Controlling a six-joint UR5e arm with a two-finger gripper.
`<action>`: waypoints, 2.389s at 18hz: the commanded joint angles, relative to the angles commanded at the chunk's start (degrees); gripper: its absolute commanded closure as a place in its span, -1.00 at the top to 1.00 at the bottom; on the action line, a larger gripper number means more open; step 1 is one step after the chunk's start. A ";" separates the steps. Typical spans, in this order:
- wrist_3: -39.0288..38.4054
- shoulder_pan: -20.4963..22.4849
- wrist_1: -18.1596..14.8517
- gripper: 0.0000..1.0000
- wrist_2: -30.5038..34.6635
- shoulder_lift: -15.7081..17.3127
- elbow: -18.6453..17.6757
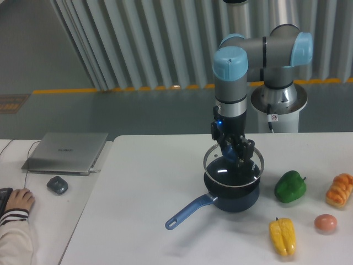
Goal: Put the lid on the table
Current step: 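Hold the glass lid knob with the gripper above the blue saucepan, then lift the clear glass lid up off the saucepan rim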
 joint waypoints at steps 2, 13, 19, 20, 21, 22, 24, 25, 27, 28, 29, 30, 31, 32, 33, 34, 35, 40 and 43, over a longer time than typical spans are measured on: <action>0.00 0.09 0.09 0.07 -0.09 0.09 0.00; 0.00 0.17 0.00 0.07 -0.09 0.18 0.00; 0.00 0.26 0.00 0.07 -0.18 0.18 0.00; 0.00 0.26 0.00 0.07 -0.18 0.18 0.00; 0.00 0.35 0.00 0.07 -0.18 0.18 0.00; 0.00 0.35 0.00 0.07 -0.18 0.18 0.00; 0.00 0.26 0.00 0.07 -0.17 0.18 0.00; 0.00 0.26 0.00 0.07 -0.09 0.18 0.00; 0.00 0.35 0.00 0.07 -0.09 0.18 0.00; 0.00 0.35 0.00 0.07 -0.09 0.18 0.00; 0.09 0.26 -0.17 0.07 0.09 0.18 0.00; 0.09 -0.09 -0.18 0.07 0.17 0.18 -0.09; 0.17 -0.18 -0.44 0.07 0.18 0.18 0.00; 0.09 -0.09 -0.61 0.07 0.00 0.09 0.09; -0.43 0.00 -0.70 0.07 -0.35 0.09 0.61; -0.61 0.26 -0.53 0.07 -0.79 0.09 0.70; -0.70 0.52 -0.09 0.07 -0.88 0.17 0.79; -4.31 3.16 0.09 0.06 -2.37 0.09 2.82; -0.72 2.37 -1.05 0.06 -2.37 0.09 1.85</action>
